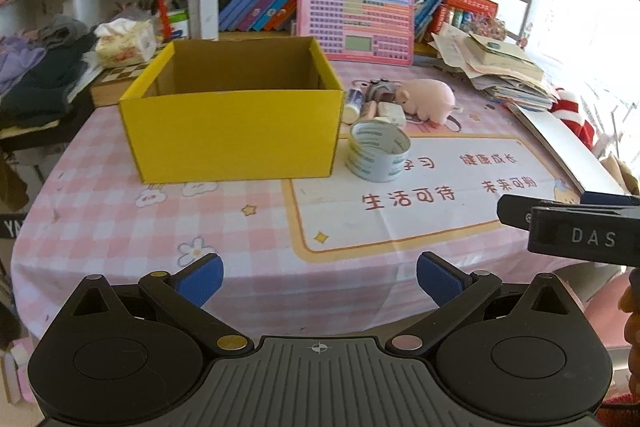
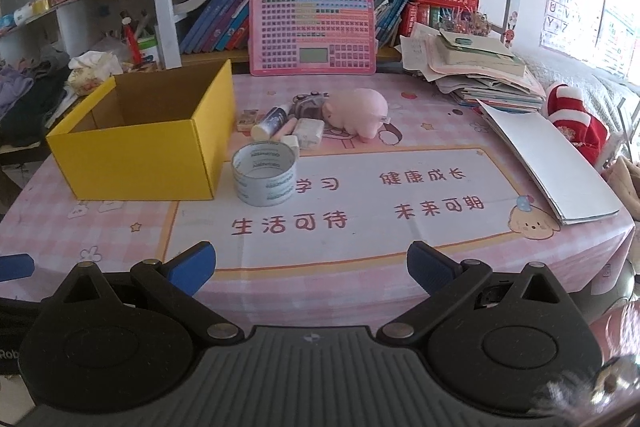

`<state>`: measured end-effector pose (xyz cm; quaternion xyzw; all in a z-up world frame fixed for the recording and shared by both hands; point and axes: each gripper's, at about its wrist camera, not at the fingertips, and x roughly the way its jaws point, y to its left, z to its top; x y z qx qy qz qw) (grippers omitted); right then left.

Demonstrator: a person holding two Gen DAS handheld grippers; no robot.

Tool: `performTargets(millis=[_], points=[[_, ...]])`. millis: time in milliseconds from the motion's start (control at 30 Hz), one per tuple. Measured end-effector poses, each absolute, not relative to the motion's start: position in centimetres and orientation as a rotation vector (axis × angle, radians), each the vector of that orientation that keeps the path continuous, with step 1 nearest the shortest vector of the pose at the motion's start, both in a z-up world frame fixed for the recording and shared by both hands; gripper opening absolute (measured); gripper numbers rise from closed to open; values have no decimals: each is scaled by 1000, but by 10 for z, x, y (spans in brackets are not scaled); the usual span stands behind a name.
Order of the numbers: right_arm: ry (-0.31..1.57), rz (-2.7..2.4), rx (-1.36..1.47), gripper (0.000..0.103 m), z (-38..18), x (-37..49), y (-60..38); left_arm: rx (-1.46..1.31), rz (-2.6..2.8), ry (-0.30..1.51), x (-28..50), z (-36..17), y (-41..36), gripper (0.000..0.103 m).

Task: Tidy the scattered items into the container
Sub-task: 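Move the right tool toward the pink plush pig while the left tool approaches the tape roll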

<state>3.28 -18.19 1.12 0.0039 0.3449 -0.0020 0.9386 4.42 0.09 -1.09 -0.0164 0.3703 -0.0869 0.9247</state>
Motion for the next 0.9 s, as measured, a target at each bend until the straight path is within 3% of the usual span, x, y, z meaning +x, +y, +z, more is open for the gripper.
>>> performTargets(millis=[267, 500, 900], points=[[712, -16, 24, 101, 6, 46, -195, 43, -249, 718, 53, -10, -24, 103], [730, -24, 27, 93, 1, 66, -208, 111, -315, 700, 72, -13, -48, 103], [762, -38, 39, 92, -5, 115, -241, 137, -371, 707, 112, -17, -85, 98]])
